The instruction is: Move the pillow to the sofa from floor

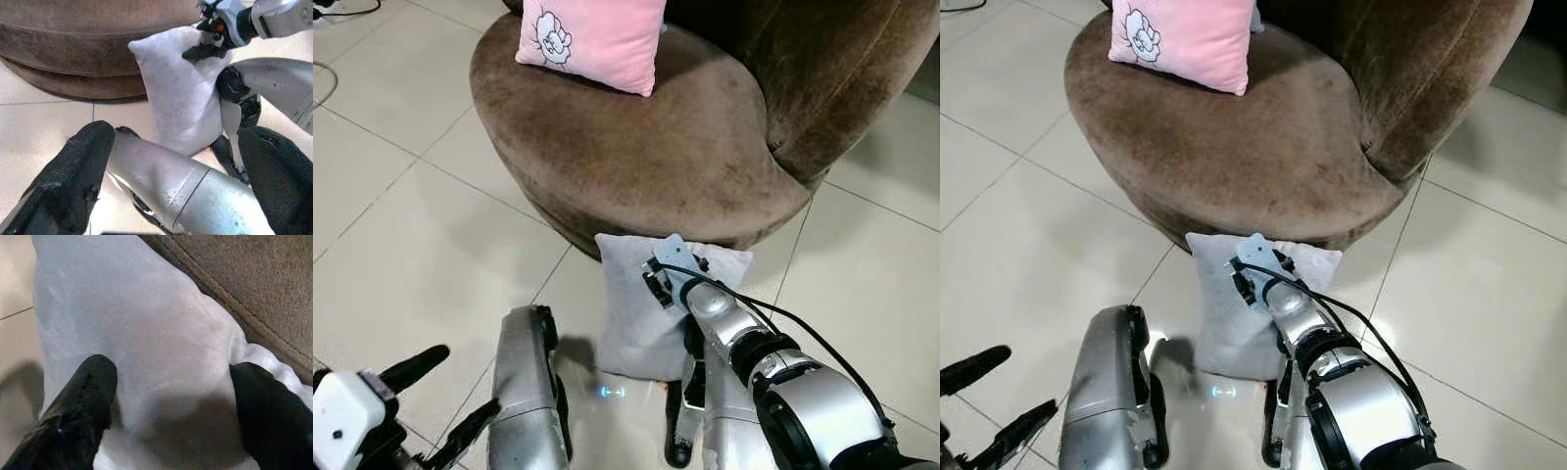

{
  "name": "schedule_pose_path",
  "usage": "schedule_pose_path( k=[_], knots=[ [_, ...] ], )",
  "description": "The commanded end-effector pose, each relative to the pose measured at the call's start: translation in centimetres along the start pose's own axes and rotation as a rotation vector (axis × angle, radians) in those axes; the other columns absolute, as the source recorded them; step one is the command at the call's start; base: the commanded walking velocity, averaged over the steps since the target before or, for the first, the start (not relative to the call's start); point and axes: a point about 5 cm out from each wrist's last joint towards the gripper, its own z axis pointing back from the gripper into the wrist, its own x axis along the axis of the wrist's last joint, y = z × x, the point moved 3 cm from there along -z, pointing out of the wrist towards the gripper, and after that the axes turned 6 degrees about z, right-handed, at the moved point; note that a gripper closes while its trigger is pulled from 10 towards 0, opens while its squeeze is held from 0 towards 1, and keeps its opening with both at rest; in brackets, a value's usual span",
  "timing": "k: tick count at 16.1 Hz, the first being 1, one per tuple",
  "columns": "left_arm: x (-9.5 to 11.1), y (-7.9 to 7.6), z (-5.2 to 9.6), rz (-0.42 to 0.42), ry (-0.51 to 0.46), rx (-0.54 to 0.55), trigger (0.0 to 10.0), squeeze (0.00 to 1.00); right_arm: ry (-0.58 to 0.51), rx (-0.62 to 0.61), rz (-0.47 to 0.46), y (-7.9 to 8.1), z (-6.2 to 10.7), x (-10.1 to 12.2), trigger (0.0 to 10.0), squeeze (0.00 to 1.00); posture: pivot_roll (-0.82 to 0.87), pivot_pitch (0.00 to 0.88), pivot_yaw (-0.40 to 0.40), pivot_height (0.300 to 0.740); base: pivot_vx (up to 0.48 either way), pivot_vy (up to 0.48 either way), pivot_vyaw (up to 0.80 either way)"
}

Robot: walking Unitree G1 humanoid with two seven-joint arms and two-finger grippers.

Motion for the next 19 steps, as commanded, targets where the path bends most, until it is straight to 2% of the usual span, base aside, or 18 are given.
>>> schedule_pose_path(
  k=[1,3,4,6,7,9,10,11,14,15,17,19],
  knots=[
    [-0.9,-0.3,0.1,0.013,0.024,-0.018,10.0,0.25,0.044,0.022,-0.01,0.8,0.1,-1.2,0.0,0.0,0.29,0.337,-0.049,0.535,0.0,0.0,0.0],
    [-1.7,0.2,0.0,0.007,0.017,-0.003,10.0,0.25,0.035,0.025,-0.019,0.9,0.1,-0.9,0.0,0.0,0.28,0.329,-0.056,0.535,0.0,0.0,0.0],
    [-3.5,2.1,-0.3,0.006,0.013,0.072,10.0,0.26,0.032,0.027,-0.014,1.0,0.1,-0.8,0.0,0.0,0.28,0.327,-0.057,0.535,0.0,0.0,0.0],
    [-6.5,3.9,-0.3,0.023,0.037,0.109,10.0,0.26,0.034,0.024,-0.007,1.0,0.1,-0.9,0.0,0.0,0.29,0.316,-0.065,0.535,0.0,0.0,0.0],
    [-6.7,4.2,-0.7,0.022,0.043,0.091,10.0,0.26,0.039,0.021,0.0,0.9,0.1,-1.0,0.0,0.0,0.29,0.309,-0.072,0.535,0.0,0.0,0.0],
    [-5.9,4.7,-1.8,-0.005,0.065,0.073,10.0,0.26,0.041,0.019,0.004,0.9,0.1,-1.1,0.0,0.0,0.29,0.295,-0.084,0.535,0.0,0.0,0.0],
    [-3.9,6.2,-3.1,-0.035,0.052,0.108,10.0,0.26,0.042,0.018,0.006,0.7,0.1,-1.2,0.0,0.0,0.28,0.28,-0.101,0.535,0.0,0.0,0.0],
    [-3.2,6.1,-3.8,-0.05,0.045,0.11,10.0,0.27,0.041,0.016,0.004,0.6,0.1,-1.1,0.0,0.0,0.28,0.279,-0.104,0.535,0.0,0.0,0.0],
    [-1.0,0.4,-8.2,-0.024,-0.049,-0.165,10.0,0.27,0.033,0.016,0.003,0.2,0.1,-1.0,0.0,0.0,0.28,0.258,-0.125,0.535,0.0,0.0,0.0],
    [-0.5,-0.3,-9.1,-0.033,-0.063,-0.188,10.0,0.26,0.034,0.017,0.004,0.1,0.1,-1.0,0.0,0.0,0.28,0.253,-0.126,0.535,0.0,0.0,0.0],
    [0.2,-0.8,-9.9,-0.036,-0.078,-0.193,10.0,0.26,0.036,0.015,0.005,0.0,0.2,-1.1,0.0,0.0,0.29,0.247,-0.126,0.535,0.0,0.0,0.0],
    [0.3,-1.0,-9.5,-0.045,-0.073,-0.201,10.0,0.26,0.034,0.02,0.001,0.1,0.1,-1.0,0.0,0.0,0.29,0.246,-0.124,0.535,0.0,0.0,0.0]
  ],
)
